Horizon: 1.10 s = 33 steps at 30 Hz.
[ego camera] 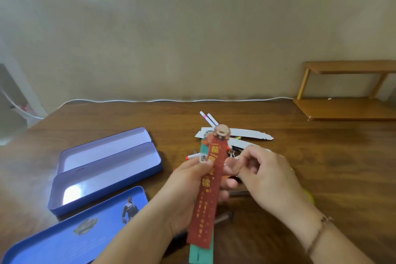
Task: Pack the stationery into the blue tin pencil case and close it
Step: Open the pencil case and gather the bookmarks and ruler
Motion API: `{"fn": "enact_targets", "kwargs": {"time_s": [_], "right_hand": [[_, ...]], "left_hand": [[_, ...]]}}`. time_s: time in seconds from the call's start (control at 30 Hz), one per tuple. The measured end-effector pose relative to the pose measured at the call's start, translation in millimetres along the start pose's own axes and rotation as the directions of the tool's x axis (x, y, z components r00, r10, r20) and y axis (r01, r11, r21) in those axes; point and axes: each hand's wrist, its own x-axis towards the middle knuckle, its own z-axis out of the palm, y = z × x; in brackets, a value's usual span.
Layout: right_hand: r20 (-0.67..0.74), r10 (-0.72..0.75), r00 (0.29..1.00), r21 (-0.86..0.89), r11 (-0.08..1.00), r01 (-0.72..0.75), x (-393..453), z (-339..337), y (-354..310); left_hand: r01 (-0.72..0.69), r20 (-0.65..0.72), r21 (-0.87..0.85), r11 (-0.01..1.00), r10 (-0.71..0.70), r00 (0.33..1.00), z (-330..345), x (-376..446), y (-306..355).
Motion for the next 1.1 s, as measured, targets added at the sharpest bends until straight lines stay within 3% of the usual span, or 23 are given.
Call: {"fn": "enact_targets", "kwargs": {"time_s": [0.07,0.13,0.23,0.43,0.53,0.57,0.63,0.7,0.73,0.8,0.87,0.97,1.03,1.1], "right_hand": [[0.001,-0.104,0.995,-0.144,0.984,0.103,2.0,-3.8,1.4],[0.155,-0.134,0.979,-0.314,0.933,0.177,4.8,-0.5,4.1],[0.295,-0.111,0.949,-0.347,0.913,0.215,6.6,9.0,0.8],[0.212,-0.267,0.94,-0.398,0.855,0.332,8.4,9.2,-2.6],[0.001,-0.328,0.945,-0.405,0.863,0.3,9.3,-5.7,4.5],[-0.12,-0.328,0.937,-0.338,0.901,0.272,9.3,-10.7,7.7],[-0.27,-0.183,0.945,0.043,0.978,0.202,7.4,-19.4,9.5],[-0.163,0.017,0.986,0.531,0.844,0.074,5.3,-23.9,3.7],[-0.091,0.073,0.993,0.664,0.748,0.006,5.0,-24.3,-0.3],[0.03,0.121,0.992,0.771,0.628,-0.1,3.3,-21.1,-10.1],[0.093,0.091,0.991,0.75,0.649,-0.13,-0.4,-12.2,-18.2],[0.064,0.048,0.997,0.539,0.839,-0.075,-7.7,8.3,-21.1],[-0.031,-0.04,0.999,0.226,0.973,0.046,-7.2,16.7,-16.2],[-0.105,-0.109,0.988,0.121,0.985,0.122,-4.4,16.9,-12.2]], "left_hand": [[-0.067,0.003,-0.109,0.992,0.068,0.998,-9.0,-1.3,7.0],[-0.081,0.008,-0.192,0.978,0.084,0.996,-17.4,-0.5,15.7],[-0.072,0.004,-0.222,0.972,0.075,0.997,-25.8,-3.1,25.3],[-0.098,0.011,-0.314,0.944,0.107,0.994,-37.6,2.1,30.2],[-0.086,0.039,-0.285,0.955,0.102,0.994,-41.5,-1.4,34.5],[-0.087,0.041,-0.28,0.956,0.102,0.994,-42.0,-2.7,35.2],[-0.087,0.025,-0.27,0.959,0.098,0.995,-40.9,-2.6,34.7],[-0.069,0.009,-0.246,0.967,0.073,0.997,-35.1,-0.9,29.8],[-0.051,0.009,-0.226,0.973,0.054,0.999,-29.5,-0.8,26.6],[0.0,0.024,-0.17,0.986,0.004,1.0,-20.3,-2.6,18.9],[0.105,0.067,-0.079,0.991,-0.1,0.993,-11.6,-8.4,13.0],[0.214,0.107,-0.006,0.977,-0.212,0.971,-6.8,-14.4,8.3],[0.174,0.1,0.015,0.985,-0.175,0.98,-8.1,-13.2,7.0],[0.077,0.056,0.071,0.995,-0.081,0.995,-10.3,-10.4,6.2]]}}
